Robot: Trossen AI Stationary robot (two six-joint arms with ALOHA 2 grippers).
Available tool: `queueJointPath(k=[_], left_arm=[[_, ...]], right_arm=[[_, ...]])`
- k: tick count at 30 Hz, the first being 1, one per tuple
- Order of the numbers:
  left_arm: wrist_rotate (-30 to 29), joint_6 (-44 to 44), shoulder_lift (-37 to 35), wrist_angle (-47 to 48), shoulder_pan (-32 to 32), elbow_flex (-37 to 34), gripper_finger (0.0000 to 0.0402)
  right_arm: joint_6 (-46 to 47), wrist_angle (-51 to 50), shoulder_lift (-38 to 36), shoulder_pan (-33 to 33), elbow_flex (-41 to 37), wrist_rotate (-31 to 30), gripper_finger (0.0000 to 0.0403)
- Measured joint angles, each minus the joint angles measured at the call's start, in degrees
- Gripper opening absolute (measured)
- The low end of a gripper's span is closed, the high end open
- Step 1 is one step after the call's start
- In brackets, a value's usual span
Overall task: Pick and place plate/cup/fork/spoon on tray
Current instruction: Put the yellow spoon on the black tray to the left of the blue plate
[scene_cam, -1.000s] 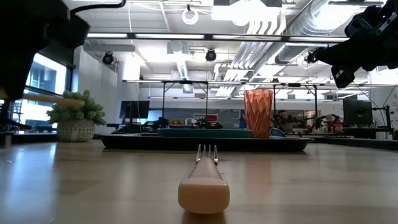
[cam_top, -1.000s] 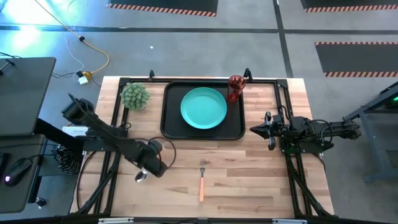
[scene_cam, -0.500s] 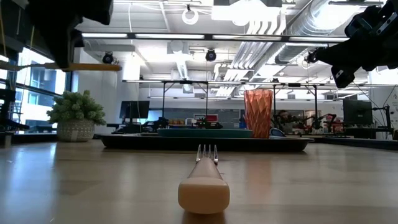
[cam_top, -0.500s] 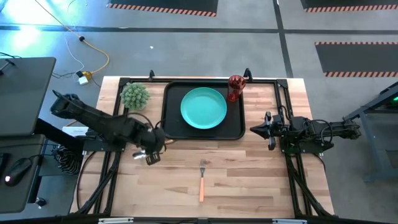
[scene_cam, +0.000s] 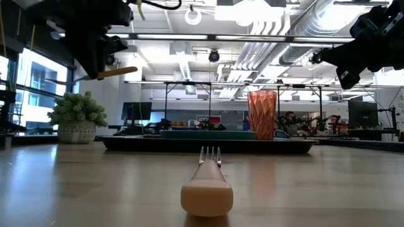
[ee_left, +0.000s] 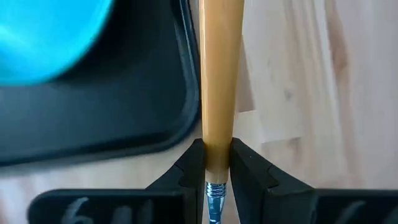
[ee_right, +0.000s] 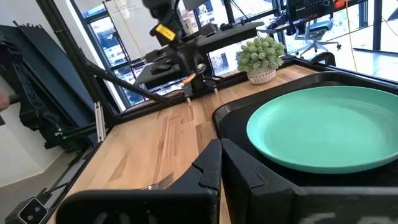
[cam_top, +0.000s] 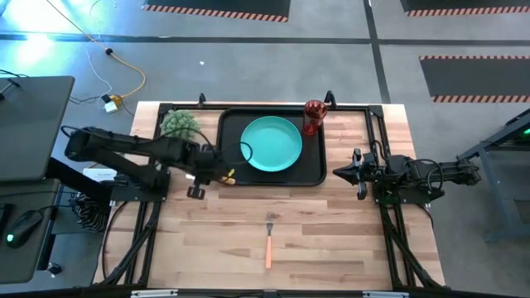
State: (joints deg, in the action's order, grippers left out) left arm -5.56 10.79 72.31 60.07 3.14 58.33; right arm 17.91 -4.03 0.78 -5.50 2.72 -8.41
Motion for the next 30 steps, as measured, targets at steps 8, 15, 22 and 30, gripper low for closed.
queueJointPath(k=[8, 15, 22, 30], left_arm=[[-3.4, 22.1, 0.0, -2.9, -6.9, 0.0, 0.0044], [-4.0, 37.1, 0.0, -10.7, -12.3, 0.0, 0.0044], [-4.0, 51.0, 0.9, -13.9, -16.4, 0.1, 0.0044], [-4.1, 68.5, 5.2, -13.8, -20.3, 0.1, 0.0044]], right_arm=[[0.0, 0.0, 0.0, 0.0, 0.0, 0.0, 0.0000], [0.0, 0.0, 0.0, 0.0, 0.0, 0.0, 0.0000], [0.0, 0.0, 0.0, 0.0, 0.0, 0.0, 0.0000], [0.0, 0.0, 0.0, 0.0, 0.0, 0.0, 0.0000]])
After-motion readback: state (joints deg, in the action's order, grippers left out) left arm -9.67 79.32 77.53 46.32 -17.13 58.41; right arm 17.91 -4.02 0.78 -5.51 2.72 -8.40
